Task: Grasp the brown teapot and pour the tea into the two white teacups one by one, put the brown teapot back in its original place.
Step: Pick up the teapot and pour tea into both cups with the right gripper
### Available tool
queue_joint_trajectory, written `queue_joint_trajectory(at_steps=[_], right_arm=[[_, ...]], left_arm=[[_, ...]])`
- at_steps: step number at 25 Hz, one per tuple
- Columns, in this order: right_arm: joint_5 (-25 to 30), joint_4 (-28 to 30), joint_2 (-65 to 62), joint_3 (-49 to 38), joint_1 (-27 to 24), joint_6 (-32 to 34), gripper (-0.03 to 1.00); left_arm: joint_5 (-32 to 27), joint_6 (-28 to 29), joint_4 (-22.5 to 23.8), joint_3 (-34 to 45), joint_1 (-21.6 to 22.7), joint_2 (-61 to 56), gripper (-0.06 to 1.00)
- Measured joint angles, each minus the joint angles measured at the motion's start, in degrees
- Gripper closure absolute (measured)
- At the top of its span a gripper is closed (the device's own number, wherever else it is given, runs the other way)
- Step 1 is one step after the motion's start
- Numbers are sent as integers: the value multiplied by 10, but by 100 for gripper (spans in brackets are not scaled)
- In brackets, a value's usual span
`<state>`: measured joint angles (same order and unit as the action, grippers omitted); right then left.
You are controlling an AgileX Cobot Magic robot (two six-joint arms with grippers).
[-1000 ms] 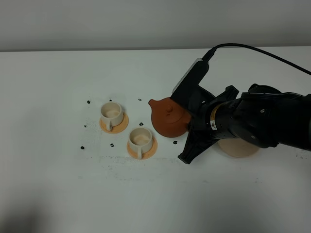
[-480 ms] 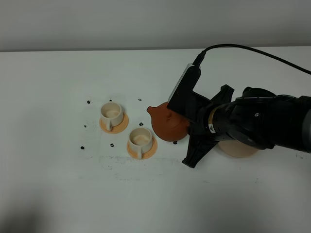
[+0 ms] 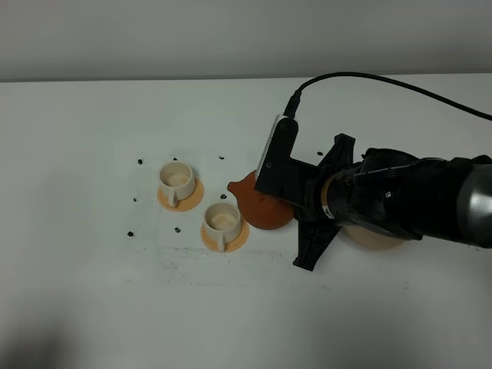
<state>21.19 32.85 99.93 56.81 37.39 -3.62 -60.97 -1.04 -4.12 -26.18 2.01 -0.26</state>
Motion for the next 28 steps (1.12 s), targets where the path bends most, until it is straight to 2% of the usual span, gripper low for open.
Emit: queue_joint_trajectory(at_steps=[10,28], right_arm=[[0,84,6,0,10,1,88],[21,180,17,2,27,1,88]], left_arm=[[0,0,0,0,0,0,44],[0,0,0,0,0,0,44]])
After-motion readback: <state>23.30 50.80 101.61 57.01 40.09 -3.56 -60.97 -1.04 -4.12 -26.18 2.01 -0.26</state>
